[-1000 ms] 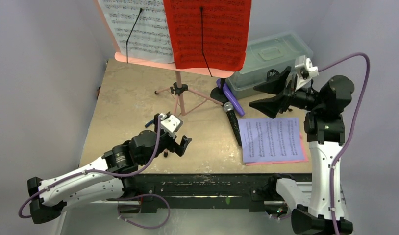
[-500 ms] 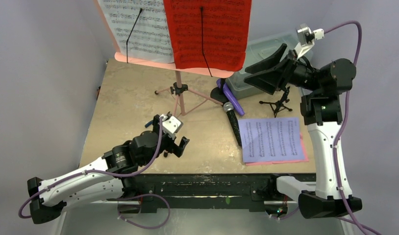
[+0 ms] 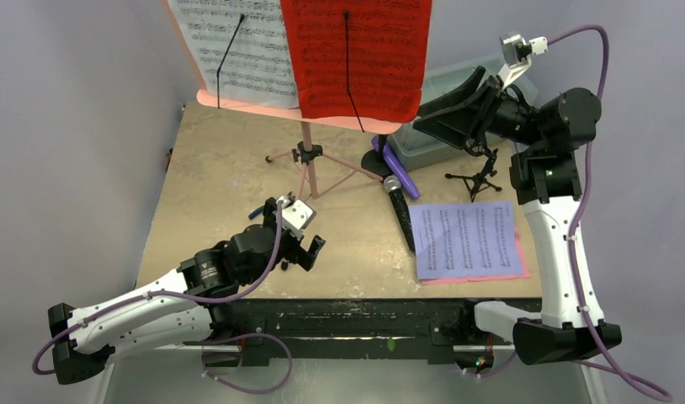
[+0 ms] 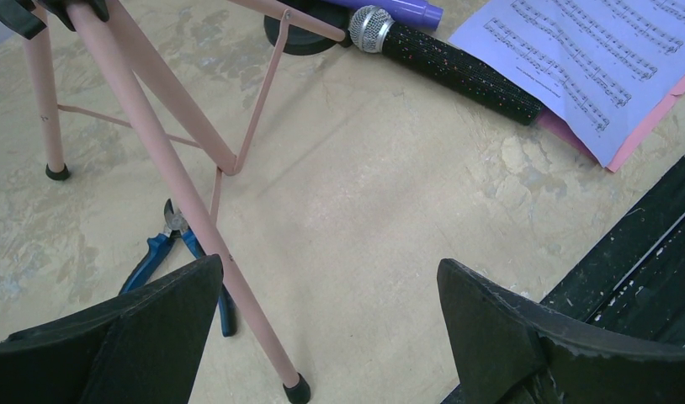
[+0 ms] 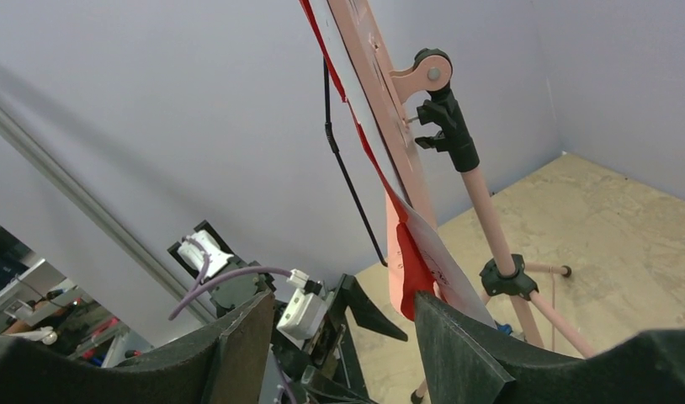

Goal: Pack up the instrument practice props
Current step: Pick up the sheet music from the music stand.

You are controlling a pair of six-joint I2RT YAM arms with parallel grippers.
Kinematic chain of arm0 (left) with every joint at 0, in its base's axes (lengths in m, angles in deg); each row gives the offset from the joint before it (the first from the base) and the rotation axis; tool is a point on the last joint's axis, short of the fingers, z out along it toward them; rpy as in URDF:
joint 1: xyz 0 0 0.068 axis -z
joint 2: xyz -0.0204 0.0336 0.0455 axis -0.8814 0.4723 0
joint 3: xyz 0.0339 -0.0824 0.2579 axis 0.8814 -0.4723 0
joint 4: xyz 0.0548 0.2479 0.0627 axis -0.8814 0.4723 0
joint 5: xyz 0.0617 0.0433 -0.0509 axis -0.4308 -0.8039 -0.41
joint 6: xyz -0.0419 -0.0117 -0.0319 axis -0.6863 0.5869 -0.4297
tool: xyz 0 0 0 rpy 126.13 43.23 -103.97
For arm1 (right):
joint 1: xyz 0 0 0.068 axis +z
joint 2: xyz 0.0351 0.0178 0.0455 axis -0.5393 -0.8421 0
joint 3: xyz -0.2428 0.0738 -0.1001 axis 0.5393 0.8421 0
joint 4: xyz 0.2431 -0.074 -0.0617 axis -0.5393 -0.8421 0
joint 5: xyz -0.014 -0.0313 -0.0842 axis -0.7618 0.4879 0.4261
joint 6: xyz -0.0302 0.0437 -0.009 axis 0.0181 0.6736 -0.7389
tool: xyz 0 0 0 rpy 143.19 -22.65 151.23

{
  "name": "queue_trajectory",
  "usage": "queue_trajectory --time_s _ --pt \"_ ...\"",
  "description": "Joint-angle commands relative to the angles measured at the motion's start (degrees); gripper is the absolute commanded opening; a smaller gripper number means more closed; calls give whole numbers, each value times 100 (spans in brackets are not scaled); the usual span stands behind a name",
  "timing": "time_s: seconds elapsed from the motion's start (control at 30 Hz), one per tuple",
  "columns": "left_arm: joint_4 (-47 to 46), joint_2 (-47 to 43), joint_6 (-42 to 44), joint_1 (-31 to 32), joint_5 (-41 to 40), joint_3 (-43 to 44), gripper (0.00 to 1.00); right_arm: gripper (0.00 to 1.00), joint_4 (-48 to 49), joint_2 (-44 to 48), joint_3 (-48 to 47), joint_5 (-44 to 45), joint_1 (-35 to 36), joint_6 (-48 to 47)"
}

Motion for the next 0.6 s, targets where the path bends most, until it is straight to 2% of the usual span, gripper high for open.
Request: queue_trajectory --time_s 0.0,0.2,0.57 --pt "-64 -4 42 -34 39 22 99 65 180 -22 -274 100 69 20" --pt "-64 -3 33 -46 52 20 99 58 278 -81 -351 75 130 34" --pt "-63 -21 24 -56 74 20 99 58 -264 -222 -682 404 139 -484"
